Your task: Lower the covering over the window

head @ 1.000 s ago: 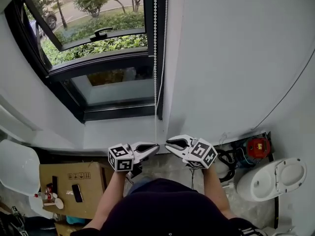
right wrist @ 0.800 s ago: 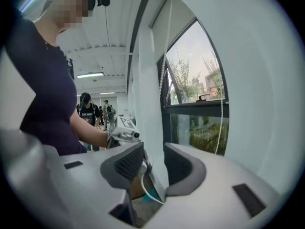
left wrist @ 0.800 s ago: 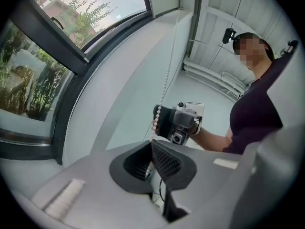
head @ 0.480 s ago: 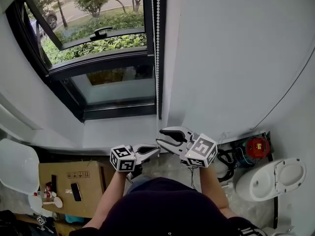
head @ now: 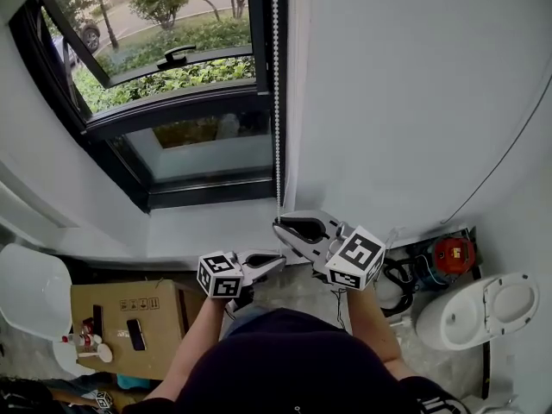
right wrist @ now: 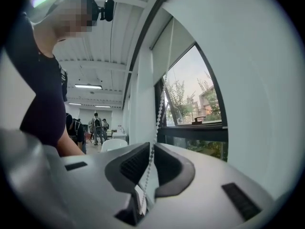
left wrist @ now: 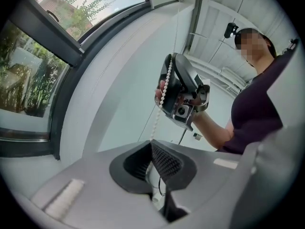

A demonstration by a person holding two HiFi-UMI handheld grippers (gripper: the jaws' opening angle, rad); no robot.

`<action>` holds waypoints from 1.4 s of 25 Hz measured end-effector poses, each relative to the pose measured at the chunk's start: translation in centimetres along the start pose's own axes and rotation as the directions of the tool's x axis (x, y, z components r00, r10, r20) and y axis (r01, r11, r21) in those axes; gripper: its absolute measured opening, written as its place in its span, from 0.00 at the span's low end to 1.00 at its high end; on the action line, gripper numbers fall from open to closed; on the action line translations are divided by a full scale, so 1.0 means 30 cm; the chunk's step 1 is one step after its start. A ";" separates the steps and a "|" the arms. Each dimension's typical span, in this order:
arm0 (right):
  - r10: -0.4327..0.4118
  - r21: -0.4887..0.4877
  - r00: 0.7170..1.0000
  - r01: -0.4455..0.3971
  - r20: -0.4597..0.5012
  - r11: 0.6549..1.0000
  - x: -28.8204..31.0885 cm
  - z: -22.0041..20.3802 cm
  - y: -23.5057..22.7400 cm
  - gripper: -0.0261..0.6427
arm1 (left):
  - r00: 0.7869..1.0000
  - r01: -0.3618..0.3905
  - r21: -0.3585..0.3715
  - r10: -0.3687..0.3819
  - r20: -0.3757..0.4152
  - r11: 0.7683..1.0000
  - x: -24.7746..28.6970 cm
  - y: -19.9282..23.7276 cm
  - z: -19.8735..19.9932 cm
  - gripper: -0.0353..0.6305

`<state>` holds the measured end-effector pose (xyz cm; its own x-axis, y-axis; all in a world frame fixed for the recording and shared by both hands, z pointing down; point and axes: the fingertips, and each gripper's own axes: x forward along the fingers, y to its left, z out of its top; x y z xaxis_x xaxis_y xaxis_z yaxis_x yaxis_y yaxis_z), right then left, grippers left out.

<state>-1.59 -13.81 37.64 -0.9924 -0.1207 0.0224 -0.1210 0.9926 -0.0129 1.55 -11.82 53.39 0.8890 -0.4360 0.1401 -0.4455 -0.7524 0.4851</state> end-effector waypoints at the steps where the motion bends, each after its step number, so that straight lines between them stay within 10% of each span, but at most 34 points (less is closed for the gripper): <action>1: 0.003 0.003 1.000 -0.003 -0.003 1.000 0.002 -0.002 0.003 0.08 | 1.000 0.001 0.000 -0.001 0.002 1.000 -0.001 -0.002 0.000 0.07; 19: 0.011 0.070 0.993 -0.003 -0.118 0.998 -0.017 -0.116 -0.023 0.06 | 1.000 0.009 -0.006 -0.009 0.023 1.000 -0.010 0.011 -0.072 0.07; 25: 0.037 0.093 0.978 -0.018 -0.207 0.995 0.013 -0.239 -0.005 0.06 | 0.994 -0.023 0.009 0.023 -0.105 1.000 -0.005 0.020 -0.170 0.07; 35: 0.082 0.162 0.938 -0.028 -0.336 0.986 0.034 -0.454 0.016 0.06 | 1.000 0.002 -0.012 -0.002 -0.022 1.000 -0.046 0.013 -0.103 0.14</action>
<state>-2.38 -13.25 51.28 -0.9342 -0.0265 0.3557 -0.0947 0.9799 -0.1756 0.48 -10.00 56.05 0.8919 -0.4238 0.1577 -0.4427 -0.7471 0.4959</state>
